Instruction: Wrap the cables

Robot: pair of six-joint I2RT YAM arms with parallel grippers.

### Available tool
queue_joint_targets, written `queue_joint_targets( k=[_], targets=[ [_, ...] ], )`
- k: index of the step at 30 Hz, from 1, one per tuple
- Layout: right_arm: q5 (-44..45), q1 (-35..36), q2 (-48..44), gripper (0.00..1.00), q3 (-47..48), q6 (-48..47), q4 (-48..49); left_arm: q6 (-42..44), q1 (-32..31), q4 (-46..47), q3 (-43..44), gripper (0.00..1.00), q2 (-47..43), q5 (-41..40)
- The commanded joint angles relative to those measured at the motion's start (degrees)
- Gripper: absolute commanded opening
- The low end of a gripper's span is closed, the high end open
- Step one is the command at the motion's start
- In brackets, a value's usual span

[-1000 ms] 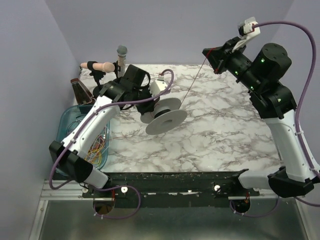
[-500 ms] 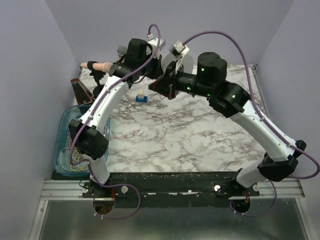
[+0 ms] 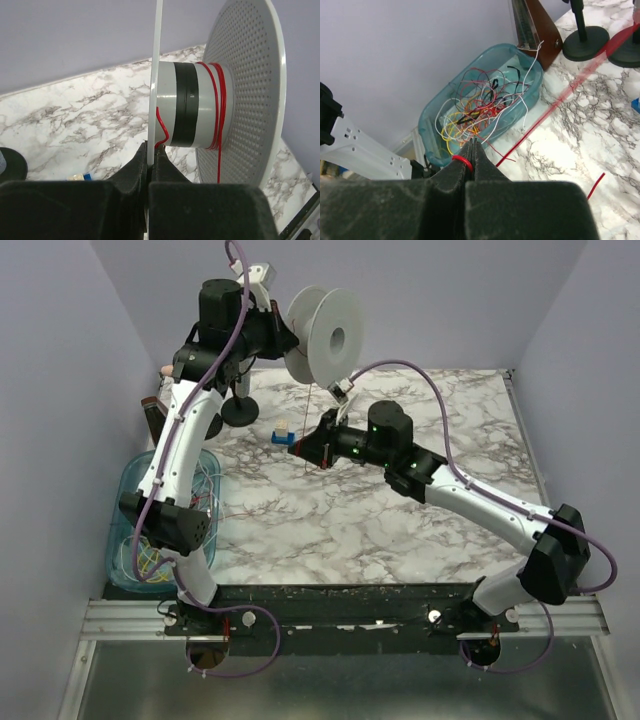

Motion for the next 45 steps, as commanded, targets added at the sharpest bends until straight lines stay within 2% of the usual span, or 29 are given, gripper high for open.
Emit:
queue_joint_targets(
  k=[1, 5, 14, 18, 21, 23, 26, 30, 33, 36, 39, 43, 45],
  targets=[
    [-12.66, -1.26, -0.61, 0.01, -12.7, 12.04, 11.87, -4.33, 3.06, 12.93, 5.68, 0.0, -5.06, -1.08],
    [-12.32, -5.74, 1.06, 0.01, -19.32, 14.61, 19.01, -3.63, 3.94, 12.14, 4.89, 0.0, -9.19, 2.87],
    [-10.74, -16.9, 0.71, 0.01, -23.81, 10.13, 18.41, 2.34, 4.03, 7.84, -3.88, 0.0, -18.15, 15.52],
    [-7.41, -19.72, -1.57, 0.01, -22.58, 1.1, 9.55, 10.24, 4.03, 4.59, -10.21, 0.0, -21.41, 24.21],
    [-4.85, -21.3, -4.73, 0.01, -21.88, -5.41, 5.41, 21.9, 3.94, -2.77, -13.12, 0.0, -23.26, 32.48],
    [-4.5, -22.62, -6.93, 0.01, -21.88, -9.28, 3.38, 29.82, 3.94, -8.75, -14.79, 0.0, -24.22, 34.52],
    [-4.24, -23.5, -9.39, 0.01, -21.0, -16.13, -0.65, 35.74, 3.94, -13.25, -17.78, 0.0, -25.28, 34.35],
    [-7.29, -23.51, -10.45, 0.01, -21.26, -20.02, -3.75, 34.27, 3.94, -12.39, -20.16, 0.0, -26.16, 32.51],
    [-15.71, -23.51, -9.05, 0.05, -21.7, -17.75, -2.96, 27.69, 3.94, -9.22, -18.67, 0.0, -25.9, 27.68],
    [-22.32, -23.51, -8.61, 0.12, -25.29, -10.64, 5.89, 24.24, 3.86, -8.43, -15.86, 0.0, -25.2, 24.77],
    [-23.66, -23.51, -9.92, 0.21, -31.09, -3.43, 20.82, 23.1, 3.86, -8.34, -14.45, 0.0, -25.02, 25.64],
    [-21.9, -23.42, -8.26, 0.24, -31.98, -0.25, 27.18, 20.99, 3.68, -7.64, -13.39, 0.0, -24.84, 26.17],
    [-21.2, -23.24, -6.86, 0.18, -32.16, 0.45, 29.55, 20.11, 3.59, -7.02, -12.78, 0.0, -24.76, 26.44]
  ],
)
